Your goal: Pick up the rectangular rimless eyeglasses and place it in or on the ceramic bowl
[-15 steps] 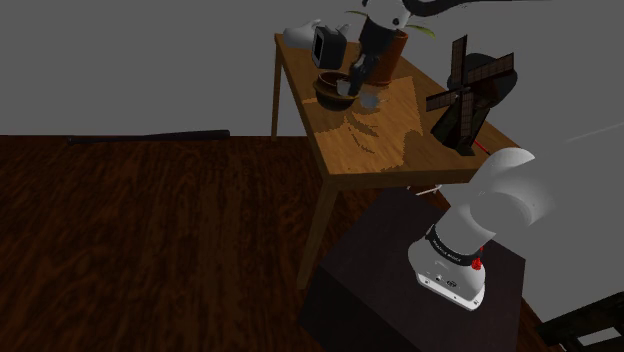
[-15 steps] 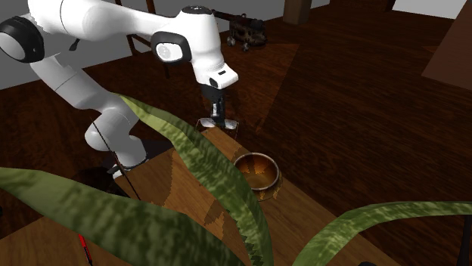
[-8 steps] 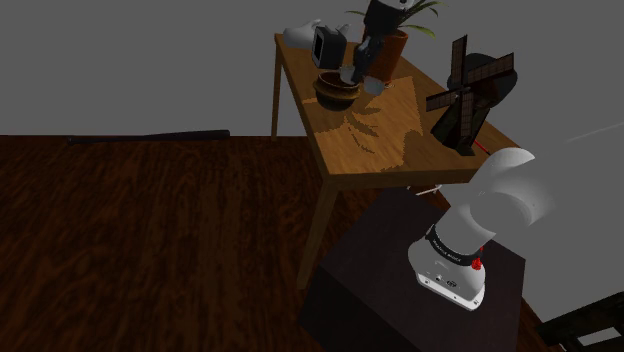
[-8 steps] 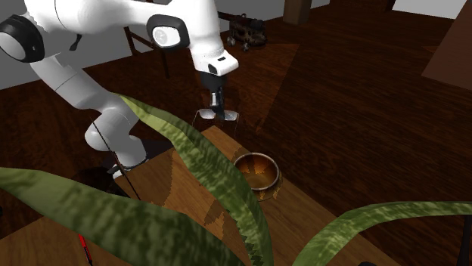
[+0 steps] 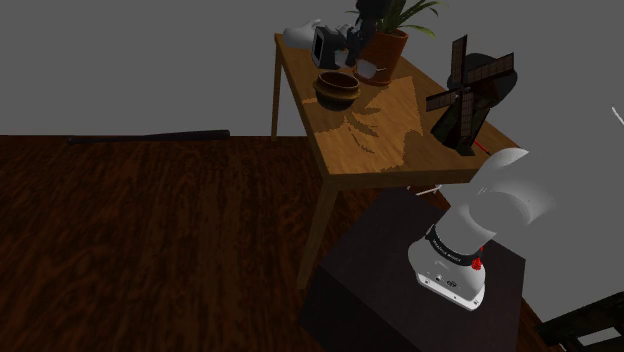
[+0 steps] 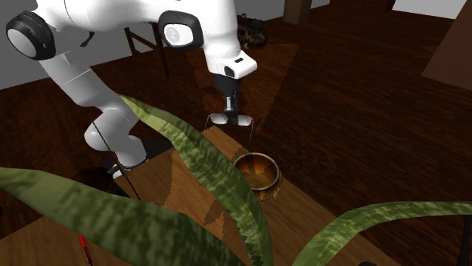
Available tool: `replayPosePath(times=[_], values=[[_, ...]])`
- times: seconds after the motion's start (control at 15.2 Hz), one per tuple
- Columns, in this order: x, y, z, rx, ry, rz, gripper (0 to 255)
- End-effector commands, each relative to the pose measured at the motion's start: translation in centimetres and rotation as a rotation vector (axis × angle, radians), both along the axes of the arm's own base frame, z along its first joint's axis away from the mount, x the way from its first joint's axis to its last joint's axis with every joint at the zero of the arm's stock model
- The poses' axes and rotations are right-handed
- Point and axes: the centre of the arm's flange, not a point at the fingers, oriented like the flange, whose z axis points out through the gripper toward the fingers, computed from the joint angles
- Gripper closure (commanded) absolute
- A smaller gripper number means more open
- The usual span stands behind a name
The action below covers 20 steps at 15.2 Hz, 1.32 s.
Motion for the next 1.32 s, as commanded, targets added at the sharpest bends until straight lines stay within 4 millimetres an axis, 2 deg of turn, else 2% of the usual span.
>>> replayPosePath(times=[0.0, 0.33, 0.4, 1.25], values=[[2.3, -1.5, 0.0, -0.001, 0.0, 0.001, 255], [7.6, -5.5, 0.3, -0.001, 0.0, 0.001, 255], [9.2, -6.7, 0.4, -0.001, 0.0, 0.001, 255], [9.2, -6.7, -6.5, -0.001, 0.0, 0.001, 255]])
